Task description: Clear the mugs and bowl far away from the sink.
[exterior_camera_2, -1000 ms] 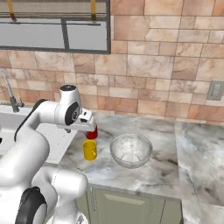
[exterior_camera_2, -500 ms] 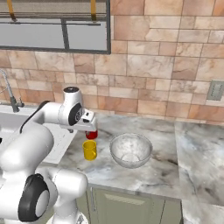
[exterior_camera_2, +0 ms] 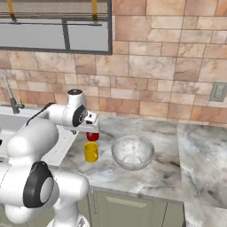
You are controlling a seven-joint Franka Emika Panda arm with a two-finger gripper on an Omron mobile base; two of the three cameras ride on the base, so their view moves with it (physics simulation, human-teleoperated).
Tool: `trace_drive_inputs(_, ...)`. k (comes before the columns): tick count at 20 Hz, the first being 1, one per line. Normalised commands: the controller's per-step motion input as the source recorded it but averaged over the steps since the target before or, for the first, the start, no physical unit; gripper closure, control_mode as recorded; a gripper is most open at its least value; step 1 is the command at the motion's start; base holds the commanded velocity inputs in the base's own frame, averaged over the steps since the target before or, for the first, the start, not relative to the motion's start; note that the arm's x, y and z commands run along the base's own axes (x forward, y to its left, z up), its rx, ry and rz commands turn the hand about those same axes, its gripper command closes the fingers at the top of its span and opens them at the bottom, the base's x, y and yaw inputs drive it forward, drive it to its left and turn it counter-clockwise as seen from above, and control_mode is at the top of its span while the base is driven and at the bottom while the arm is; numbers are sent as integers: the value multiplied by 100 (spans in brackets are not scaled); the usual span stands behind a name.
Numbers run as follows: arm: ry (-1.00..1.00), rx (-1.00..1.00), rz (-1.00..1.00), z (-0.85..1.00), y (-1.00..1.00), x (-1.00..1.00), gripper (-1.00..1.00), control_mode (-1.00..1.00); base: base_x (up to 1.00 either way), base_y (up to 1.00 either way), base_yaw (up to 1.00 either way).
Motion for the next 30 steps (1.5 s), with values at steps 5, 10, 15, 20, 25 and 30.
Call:
trace_drive_inputs(5,1,0,0,-25,5,23,-100,-100,0,0,0)
trace_drive_inputs(10,0,0,0,-24,0,21,-100,-100,0,0,0)
trace_drive_inputs(15,0,0,0,-15,0,23,-100,-100,0,0,0)
trace_drive_inputs(20,0,0,0,-14,0,25,-100,-100,0,0,0)
trace_drive_inputs(25,1,0,0,-19,0,27,-100,-100,0,0,0)
trace_drive_inputs(30,3,0,0,-17,0,25,-100,-100,0,0,0)
